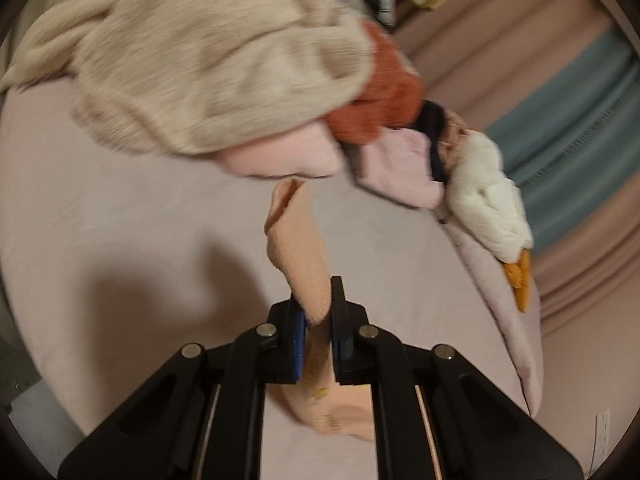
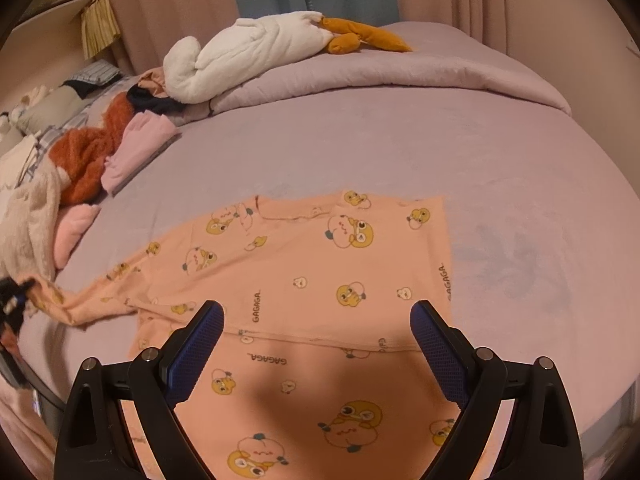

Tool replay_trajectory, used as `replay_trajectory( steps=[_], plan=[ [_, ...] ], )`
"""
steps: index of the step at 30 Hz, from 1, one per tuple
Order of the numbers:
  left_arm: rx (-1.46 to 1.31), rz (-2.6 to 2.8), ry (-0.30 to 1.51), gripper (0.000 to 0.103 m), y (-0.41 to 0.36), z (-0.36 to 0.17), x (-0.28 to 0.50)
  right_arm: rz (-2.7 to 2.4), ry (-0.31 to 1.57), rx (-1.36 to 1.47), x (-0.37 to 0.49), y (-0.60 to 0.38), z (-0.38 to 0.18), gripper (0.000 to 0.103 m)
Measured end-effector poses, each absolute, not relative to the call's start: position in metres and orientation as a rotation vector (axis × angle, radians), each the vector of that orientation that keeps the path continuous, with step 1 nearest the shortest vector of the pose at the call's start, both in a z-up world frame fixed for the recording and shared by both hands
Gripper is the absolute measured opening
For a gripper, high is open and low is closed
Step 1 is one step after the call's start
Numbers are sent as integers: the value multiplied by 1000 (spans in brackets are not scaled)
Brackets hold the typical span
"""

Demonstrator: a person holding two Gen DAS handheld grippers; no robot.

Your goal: Fold small clothes

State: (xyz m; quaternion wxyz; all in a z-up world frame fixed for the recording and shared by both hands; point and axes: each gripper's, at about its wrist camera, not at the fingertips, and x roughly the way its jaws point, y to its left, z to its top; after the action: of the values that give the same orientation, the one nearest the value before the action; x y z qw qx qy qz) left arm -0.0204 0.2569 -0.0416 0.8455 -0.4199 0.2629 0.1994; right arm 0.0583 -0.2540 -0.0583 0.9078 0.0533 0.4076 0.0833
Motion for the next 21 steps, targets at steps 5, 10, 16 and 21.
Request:
replay_trajectory(
  steps=[5, 10, 16, 21],
  plan=[
    [-814, 340, 555, 9, 220, -20, 5, 169, 831, 129, 57, -259, -58, 94],
    [-777, 239, 590, 9, 183, -13, 29, 166, 836, 146, 56, -264, -61, 94],
    [-692, 107, 637, 9, 127, -3, 54, 154, 829, 165, 54, -272, -61, 94],
    [-615, 20, 689, 9, 81, -4, 71, 149, 829, 178, 54, -277, -62, 94]
  ],
)
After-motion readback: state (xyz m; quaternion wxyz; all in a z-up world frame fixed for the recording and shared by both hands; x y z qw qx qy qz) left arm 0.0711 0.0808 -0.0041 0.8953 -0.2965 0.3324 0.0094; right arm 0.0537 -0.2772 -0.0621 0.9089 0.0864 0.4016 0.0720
